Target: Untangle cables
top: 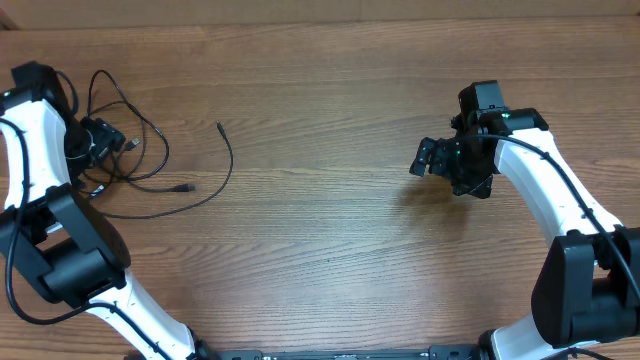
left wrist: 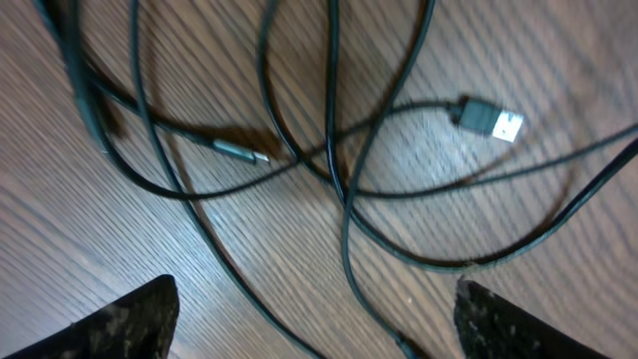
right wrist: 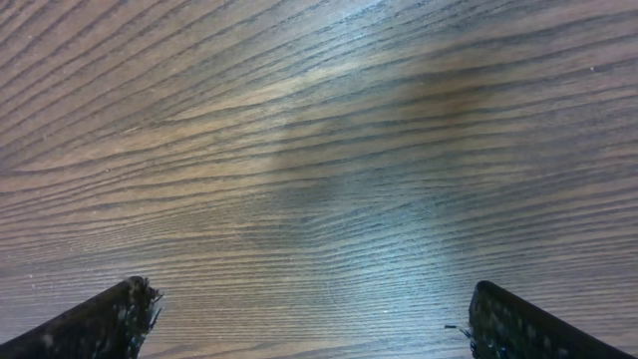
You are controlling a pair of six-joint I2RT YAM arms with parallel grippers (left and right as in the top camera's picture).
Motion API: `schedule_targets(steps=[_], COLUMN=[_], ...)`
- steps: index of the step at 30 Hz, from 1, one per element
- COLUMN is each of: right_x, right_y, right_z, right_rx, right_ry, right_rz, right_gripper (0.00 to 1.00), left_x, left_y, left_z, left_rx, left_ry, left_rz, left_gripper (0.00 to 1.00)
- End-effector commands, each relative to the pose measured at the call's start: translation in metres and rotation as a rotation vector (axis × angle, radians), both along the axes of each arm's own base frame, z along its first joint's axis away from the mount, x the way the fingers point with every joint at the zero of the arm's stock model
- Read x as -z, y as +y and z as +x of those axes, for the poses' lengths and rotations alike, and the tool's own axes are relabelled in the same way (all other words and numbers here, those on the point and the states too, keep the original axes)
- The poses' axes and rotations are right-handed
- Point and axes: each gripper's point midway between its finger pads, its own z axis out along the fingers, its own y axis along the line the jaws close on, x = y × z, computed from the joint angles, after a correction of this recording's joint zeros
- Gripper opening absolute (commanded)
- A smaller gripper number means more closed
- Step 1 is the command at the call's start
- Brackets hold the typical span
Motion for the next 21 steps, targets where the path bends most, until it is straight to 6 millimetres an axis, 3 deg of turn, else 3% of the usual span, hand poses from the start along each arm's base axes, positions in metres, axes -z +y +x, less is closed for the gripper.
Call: schedule_targets(steps=[1, 4, 9, 12, 15, 21], right_x=[-0.006, -0.007, -0.007, -0.007, -0.006, -0.007], right_y=[0.000, 0.000, 0.000, 0.000, 0.000, 0.000], right_z=[0.005, 0.006, 0.006, 0.006, 0.005, 0.005], right_rx=[0.004, 0.004, 0.004, 0.004, 0.004, 0.004], right_ry=[-0.027, -0.035, -0.033, -0.033, -0.029, -0.029], right_rz=[0.007, 0.008, 0.008, 0.008, 0.007, 0.011], right_gripper=[0.99, 0.99, 0.99, 0.99, 0.99, 0.99], left_x=[0.001, 0.000, 0.004, 0.017, 0.043, 0.067], left_y=[-0.025, -0.064, -0.133, -0.174, -0.211, -0.242], left_z=[0.002, 0.016, 0.043, 0.056, 0.063, 0.076], left_rx=[0.060, 0.214, 0.521, 0.629, 0.744, 0.828], left_ry=[-0.002, -0.040, -0.040, -0.027, 0.041, 0.044], left_rz=[-0.093, -0.198, -0.174, -0.152, -0.065, -0.003], left_gripper=[0.88, 0.86, 0.87, 0.87, 0.86, 0.77])
